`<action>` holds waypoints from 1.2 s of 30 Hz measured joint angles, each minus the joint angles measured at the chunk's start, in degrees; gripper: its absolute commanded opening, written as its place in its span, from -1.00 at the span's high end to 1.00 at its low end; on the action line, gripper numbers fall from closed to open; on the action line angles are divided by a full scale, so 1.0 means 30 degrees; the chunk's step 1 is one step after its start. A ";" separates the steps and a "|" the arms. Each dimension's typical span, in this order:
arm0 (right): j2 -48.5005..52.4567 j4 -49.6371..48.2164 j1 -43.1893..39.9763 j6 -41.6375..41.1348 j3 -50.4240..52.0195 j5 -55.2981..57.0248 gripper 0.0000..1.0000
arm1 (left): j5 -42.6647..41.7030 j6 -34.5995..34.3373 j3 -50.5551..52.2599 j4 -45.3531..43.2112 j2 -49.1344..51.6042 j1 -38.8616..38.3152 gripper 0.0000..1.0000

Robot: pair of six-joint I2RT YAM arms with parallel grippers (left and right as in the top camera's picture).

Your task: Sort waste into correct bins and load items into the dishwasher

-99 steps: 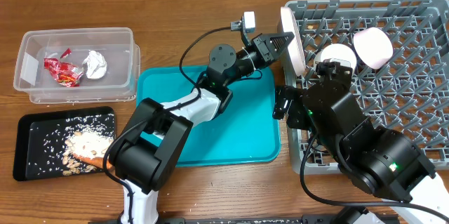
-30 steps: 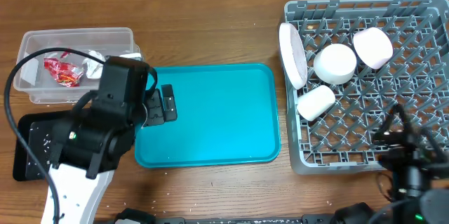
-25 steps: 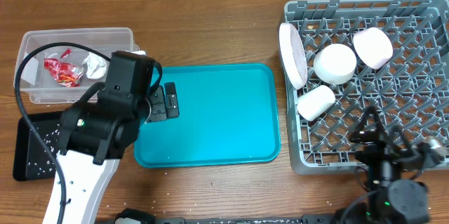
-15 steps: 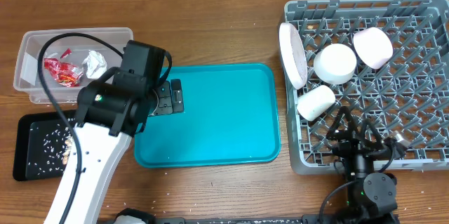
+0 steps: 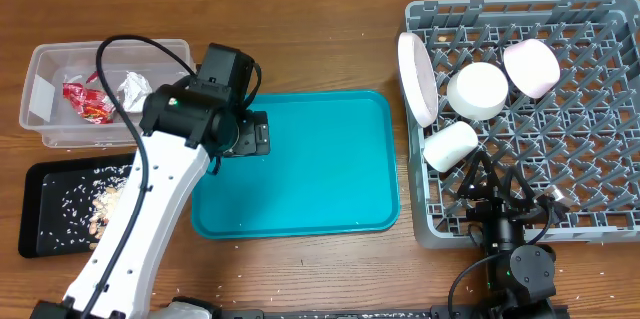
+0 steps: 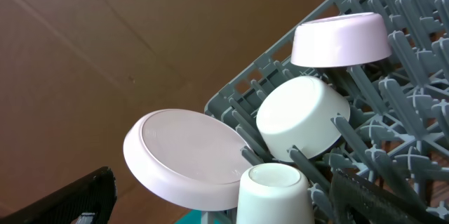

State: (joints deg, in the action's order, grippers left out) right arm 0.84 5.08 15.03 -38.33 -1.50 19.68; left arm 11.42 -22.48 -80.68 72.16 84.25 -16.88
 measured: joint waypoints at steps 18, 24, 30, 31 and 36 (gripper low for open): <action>0.0000 -0.0015 0.0007 0.0000 0.0007 0.0007 -1.00 | -0.0007 0.0000 0.0816 -0.0459 -0.1428 -0.1319 -1.00; 0.0000 -0.0058 0.0007 0.0000 0.0007 -0.0007 -1.00 | -0.0211 0.0641 0.4656 -0.5450 -0.7672 -0.1056 -1.00; 0.0000 -0.0124 0.0000 0.0000 0.0007 -0.0007 -1.00 | -0.1632 0.3242 1.0550 -1.1009 -1.3901 0.0794 -1.00; 0.0000 -0.0131 0.0000 -0.0007 0.0007 -0.0015 -1.00 | -0.1749 0.3497 1.1344 -1.1453 -1.4797 0.1260 -1.00; 0.0000 -0.0117 0.0000 0.0000 0.0007 -0.0015 -1.00 | -0.1967 0.4167 1.4732 -1.3741 -1.9096 0.3381 -1.00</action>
State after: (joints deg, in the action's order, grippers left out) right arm 0.84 4.73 15.03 -38.33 -1.48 19.64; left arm 5.52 -9.98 -36.49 30.94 26.96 -6.74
